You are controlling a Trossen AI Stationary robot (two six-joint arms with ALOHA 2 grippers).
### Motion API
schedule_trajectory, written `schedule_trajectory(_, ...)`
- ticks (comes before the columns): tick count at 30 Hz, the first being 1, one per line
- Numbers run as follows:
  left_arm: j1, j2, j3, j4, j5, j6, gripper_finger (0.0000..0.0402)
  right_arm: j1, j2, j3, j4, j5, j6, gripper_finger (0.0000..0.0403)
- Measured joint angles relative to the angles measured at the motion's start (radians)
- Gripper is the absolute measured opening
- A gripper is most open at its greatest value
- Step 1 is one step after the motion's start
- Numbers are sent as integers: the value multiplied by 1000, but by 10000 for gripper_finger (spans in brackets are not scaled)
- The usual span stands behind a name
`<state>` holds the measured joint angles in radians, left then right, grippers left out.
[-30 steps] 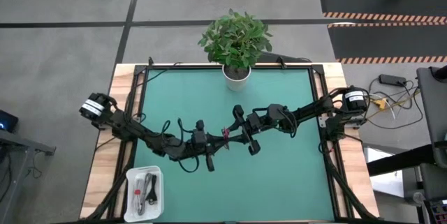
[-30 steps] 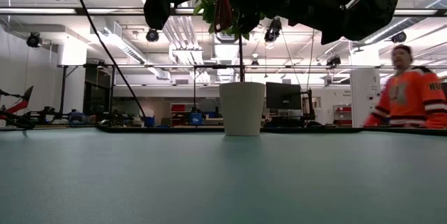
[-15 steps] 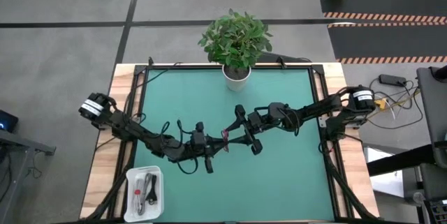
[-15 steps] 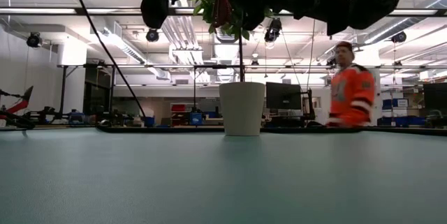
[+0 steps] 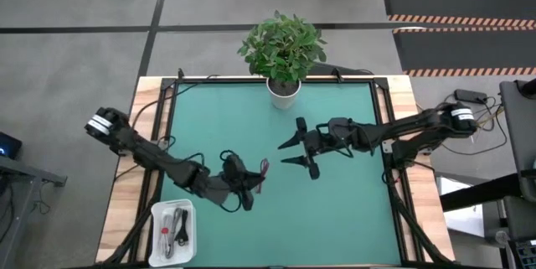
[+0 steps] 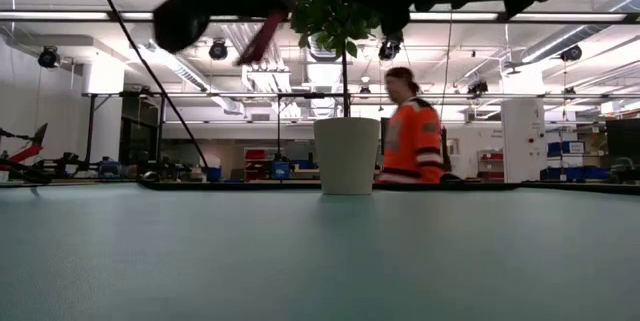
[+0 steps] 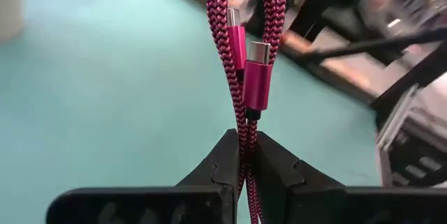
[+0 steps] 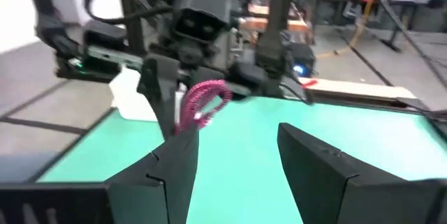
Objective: Pick and place USB-C Cables
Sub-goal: Put the black pink charger cable into the bin
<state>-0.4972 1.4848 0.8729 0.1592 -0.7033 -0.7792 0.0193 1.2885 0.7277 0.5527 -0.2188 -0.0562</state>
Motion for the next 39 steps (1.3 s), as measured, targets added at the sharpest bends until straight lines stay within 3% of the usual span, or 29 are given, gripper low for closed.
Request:
schedule_trajectory(6, -35, 1, 196, -491, 36, -271, 10, 0, -65, -2, -107, 63, -19, 187)
schedule_trajectory(10, -49, 16, 308, -723, 85, -418, 10, 0, -68, -2, -113, 65, -22, 187)
schedule_trajectory(15, -64, 19, 367, -842, 172, -571, 10, 0, -61, -2, -119, 65, -23, 187)
schedule_trajectory(21, -87, 20, 374, -869, 319, -770, 10, 0, -68, -2, -127, 67, -39, 187)
schedule_trajectory(27, -170, 20, 408, -959, 488, -970, 10, 0, -70, 14, -130, 91, -60, 187)
schedule_trajectory(39, -428, 20, 541, -1400, 556, -1509, 10, 0, -70, 93, -129, 91, -99, 187)
